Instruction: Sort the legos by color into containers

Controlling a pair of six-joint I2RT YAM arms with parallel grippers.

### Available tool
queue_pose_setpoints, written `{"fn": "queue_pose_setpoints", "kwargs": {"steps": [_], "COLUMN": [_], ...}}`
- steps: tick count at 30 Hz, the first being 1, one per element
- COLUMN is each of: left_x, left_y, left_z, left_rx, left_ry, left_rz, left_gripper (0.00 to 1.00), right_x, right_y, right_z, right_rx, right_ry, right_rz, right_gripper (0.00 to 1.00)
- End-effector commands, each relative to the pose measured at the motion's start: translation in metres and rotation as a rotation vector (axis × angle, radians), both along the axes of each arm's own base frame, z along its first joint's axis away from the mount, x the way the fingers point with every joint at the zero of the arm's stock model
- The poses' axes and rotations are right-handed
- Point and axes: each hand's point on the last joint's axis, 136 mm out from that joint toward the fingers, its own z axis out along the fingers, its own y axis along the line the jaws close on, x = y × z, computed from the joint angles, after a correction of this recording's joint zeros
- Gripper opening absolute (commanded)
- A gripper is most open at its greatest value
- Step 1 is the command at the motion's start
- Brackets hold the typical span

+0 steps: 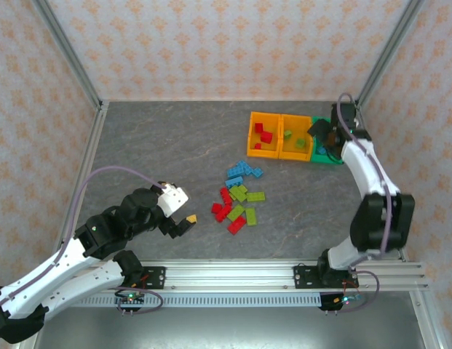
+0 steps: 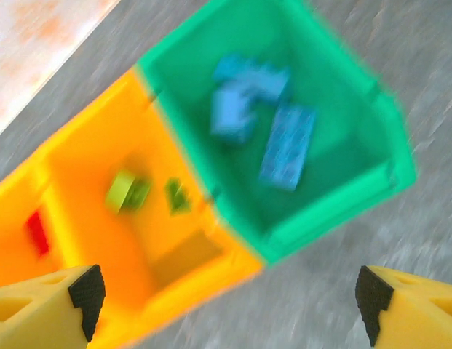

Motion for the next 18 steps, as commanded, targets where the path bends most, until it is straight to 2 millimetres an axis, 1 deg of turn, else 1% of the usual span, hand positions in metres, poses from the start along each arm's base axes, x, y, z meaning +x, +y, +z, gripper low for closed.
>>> {"fn": "queue_pose_setpoints", "kwargs": {"steps": [1, 2, 3, 4, 5, 7, 8, 9, 11, 12, 14, 16, 17, 18], "left_x": [0.021, 0.029, 0.036, 0.044, 0.050, 0.063, 0.072, 0.080, 0.103, 0.113, 0.135, 0.156, 0.168, 0.176], "left_y": [0.012, 0.015, 0.017, 0.015, 0.008, -0.012, -0.026, -0.036, -0.059, -0.071, -0.098, -0.117, -0.124, -0.127], "left_z": [0.009, 0.015, 0.018, 0.022, 0.021, 0.015, 0.011, 0.006, -0.010, -0.016, -0.036, -0.055, -0.061, -0.072], "left_rx": [-0.030, -0.053, -0.071, -0.109, -0.142, -0.186, -0.195, -0.194, -0.165, -0.154, -0.126, -0.104, -0.101, -0.091], "left_ry": [-0.008, 0.004, 0.017, 0.042, 0.079, 0.158, 0.198, 0.223, 0.269, 0.288, 0.333, 0.368, 0.382, 0.406], "left_rz": [0.175, 0.253, 0.321, 0.384, 0.424, 0.462, 0.473, 0.481, 0.512, 0.517, 0.509, 0.517, 0.532, 0.553], "left_gripper": [1.00, 1.00, 1.00, 1.00, 1.00, 1.00, 0.99, 0.99, 0.96, 0.95, 0.93, 0.93, 0.93, 0.93], "right_x": [-0.046, -0.066, -0.084, -0.103, -0.124, -0.149, -0.161, -0.167, -0.173, -0.175, -0.179, -0.182, -0.184, -0.185], "right_y": [0.092, 0.113, 0.128, 0.144, 0.158, 0.168, 0.171, 0.169, 0.160, 0.158, 0.159, 0.157, 0.153, 0.150], "right_z": [0.013, 0.008, 0.002, -0.003, -0.010, -0.020, -0.019, -0.018, -0.016, -0.014, -0.014, -0.017, -0.018, -0.020], "right_rx": [0.105, 0.101, 0.095, 0.096, 0.093, 0.092, 0.100, 0.101, 0.114, 0.127, 0.162, 0.157, 0.142, 0.130], "right_ry": [-0.038, -0.010, 0.016, 0.045, 0.089, 0.151, 0.156, 0.160, 0.143, 0.124, 0.107, 0.120, 0.130, 0.139], "right_rz": [0.334, 0.410, 0.468, 0.533, 0.593, 0.630, 0.648, 0.636, 0.575, 0.558, 0.549, 0.545, 0.535, 0.530], "right_gripper": [0.90, 0.90, 0.90, 0.90, 0.90, 0.90, 0.89, 0.89, 0.90, 0.91, 0.91, 0.91, 0.91, 0.91]}}
